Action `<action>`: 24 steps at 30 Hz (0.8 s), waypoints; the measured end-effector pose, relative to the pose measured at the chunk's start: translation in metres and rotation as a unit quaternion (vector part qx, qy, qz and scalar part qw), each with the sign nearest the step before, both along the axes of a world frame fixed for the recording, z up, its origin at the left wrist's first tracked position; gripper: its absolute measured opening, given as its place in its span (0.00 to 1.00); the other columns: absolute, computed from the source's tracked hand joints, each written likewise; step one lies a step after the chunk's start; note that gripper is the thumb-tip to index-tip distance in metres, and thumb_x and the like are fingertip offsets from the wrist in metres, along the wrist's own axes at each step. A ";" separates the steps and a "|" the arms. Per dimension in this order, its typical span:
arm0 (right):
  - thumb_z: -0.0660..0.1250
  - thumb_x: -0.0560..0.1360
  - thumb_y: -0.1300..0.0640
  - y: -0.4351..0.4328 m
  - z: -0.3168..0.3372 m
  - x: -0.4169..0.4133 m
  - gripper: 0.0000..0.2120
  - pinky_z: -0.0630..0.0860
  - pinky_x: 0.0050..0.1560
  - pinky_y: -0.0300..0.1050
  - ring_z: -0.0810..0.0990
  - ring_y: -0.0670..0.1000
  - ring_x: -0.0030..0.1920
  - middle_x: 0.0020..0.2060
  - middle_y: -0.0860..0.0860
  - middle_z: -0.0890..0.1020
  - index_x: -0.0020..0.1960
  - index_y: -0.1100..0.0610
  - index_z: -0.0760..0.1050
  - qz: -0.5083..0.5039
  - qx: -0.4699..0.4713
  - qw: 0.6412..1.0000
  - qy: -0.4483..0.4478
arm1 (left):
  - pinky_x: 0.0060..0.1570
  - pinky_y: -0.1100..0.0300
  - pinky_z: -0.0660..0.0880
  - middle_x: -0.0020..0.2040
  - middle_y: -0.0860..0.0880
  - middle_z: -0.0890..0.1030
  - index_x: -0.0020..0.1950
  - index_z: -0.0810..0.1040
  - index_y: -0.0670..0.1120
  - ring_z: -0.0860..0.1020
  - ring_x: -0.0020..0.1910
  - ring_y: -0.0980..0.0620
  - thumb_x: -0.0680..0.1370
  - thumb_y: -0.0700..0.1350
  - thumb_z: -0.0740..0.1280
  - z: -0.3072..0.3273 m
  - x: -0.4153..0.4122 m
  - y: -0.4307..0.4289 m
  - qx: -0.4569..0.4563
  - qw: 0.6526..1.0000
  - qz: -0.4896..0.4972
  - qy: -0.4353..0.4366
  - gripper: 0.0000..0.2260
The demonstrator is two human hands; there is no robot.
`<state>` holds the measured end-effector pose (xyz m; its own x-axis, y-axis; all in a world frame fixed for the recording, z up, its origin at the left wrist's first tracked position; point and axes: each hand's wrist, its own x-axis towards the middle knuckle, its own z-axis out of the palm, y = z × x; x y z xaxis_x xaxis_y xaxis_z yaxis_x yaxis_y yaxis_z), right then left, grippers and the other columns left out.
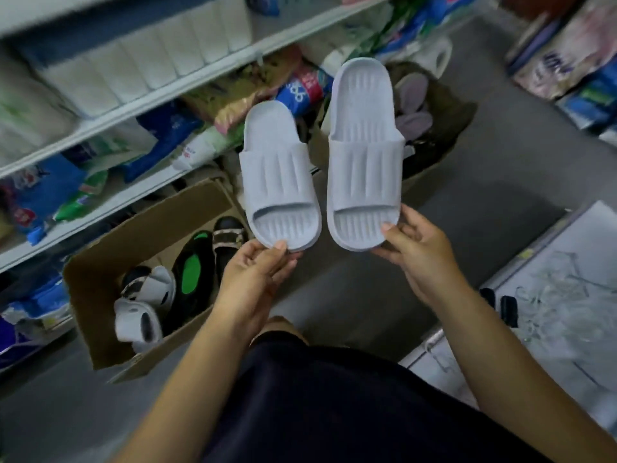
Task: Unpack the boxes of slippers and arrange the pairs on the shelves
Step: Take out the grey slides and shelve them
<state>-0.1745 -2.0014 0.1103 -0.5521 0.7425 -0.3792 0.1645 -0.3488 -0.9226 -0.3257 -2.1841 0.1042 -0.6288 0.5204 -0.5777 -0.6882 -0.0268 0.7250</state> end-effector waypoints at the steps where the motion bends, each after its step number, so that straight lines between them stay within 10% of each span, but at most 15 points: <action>1: 0.66 0.81 0.62 0.010 0.010 0.006 0.19 0.82 0.54 0.49 0.83 0.48 0.59 0.58 0.47 0.84 0.71 0.52 0.73 -0.010 0.008 1.000 0.016 | 0.47 0.61 0.81 0.54 0.38 0.84 0.55 0.77 0.42 0.85 0.51 0.47 0.80 0.39 0.69 0.012 0.005 0.012 0.011 1.000 -0.011 0.013 0.05; 24: 0.67 0.79 0.62 0.322 0.124 -0.024 0.17 0.83 0.47 0.45 0.85 0.52 0.54 0.51 0.52 0.87 0.67 0.57 0.73 -0.189 0.125 0.962 0.149 | 0.48 0.58 0.83 0.44 0.44 0.85 0.51 0.77 0.41 0.85 0.41 0.50 0.78 0.35 0.67 0.136 -0.072 0.380 0.175 0.965 -0.152 0.124 0.04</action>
